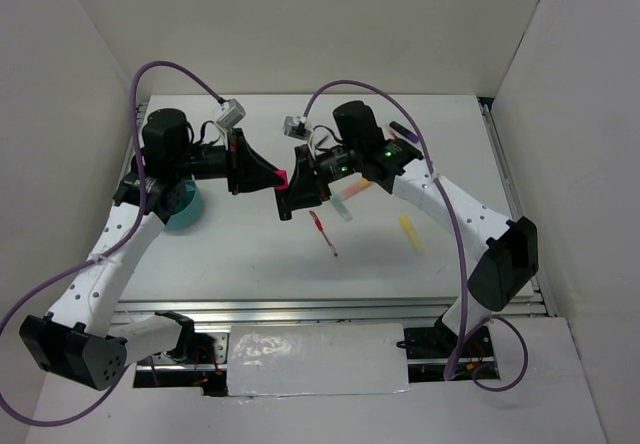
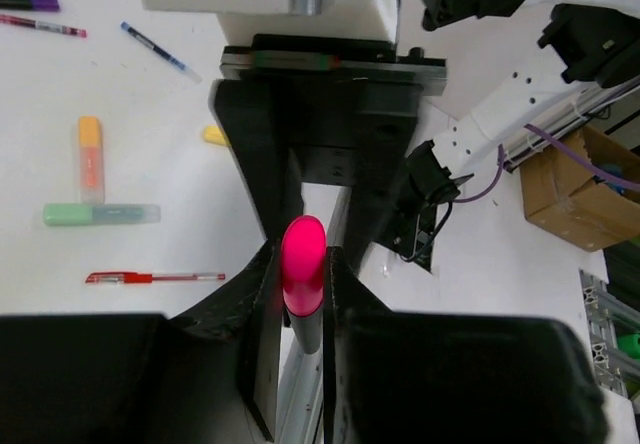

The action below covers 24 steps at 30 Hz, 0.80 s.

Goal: Sort the stationery into containers
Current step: Pick up the pen from the center of the board, then place the pen in the storage box.

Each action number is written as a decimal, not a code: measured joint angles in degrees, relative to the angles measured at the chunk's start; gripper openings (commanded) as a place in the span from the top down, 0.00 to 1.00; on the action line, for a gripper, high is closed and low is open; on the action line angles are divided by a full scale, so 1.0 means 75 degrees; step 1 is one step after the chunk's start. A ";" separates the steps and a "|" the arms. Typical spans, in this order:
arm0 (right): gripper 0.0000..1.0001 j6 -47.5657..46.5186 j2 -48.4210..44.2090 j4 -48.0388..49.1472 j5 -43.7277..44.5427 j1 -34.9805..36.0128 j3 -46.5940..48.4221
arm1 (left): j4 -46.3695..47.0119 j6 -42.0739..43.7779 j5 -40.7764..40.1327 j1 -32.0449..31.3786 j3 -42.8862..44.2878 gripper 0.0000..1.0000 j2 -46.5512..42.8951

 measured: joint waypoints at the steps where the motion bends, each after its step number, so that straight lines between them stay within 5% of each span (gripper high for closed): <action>1: 0.49 0.0058 0.0003 0.0006 0.0055 0.0012 0.0000 | -0.0009 0.0006 -0.0006 0.0000 0.0000 1.00 0.0000; 6: 0.09 0.0571 0.0003 0.0149 0.0251 0.0032 0.0012 | -0.0195 0.0035 -0.0536 0.0128 -0.0221 1.00 -0.0146; 14: 0.06 0.1495 -0.0044 0.0764 0.0393 -0.0737 -0.0277 | -0.0428 0.0356 -0.1897 0.2049 -0.0554 1.00 -0.0685; 18: 0.06 0.1836 -0.0061 0.0933 0.0551 -0.1460 -0.0577 | 0.0294 0.0667 -0.3045 0.3107 -0.1169 1.00 -0.1011; 24: 0.07 0.1932 -0.0128 0.1005 0.0991 -0.1684 -0.0833 | 0.1597 0.1317 -0.4348 0.3614 -0.1935 1.00 -0.0933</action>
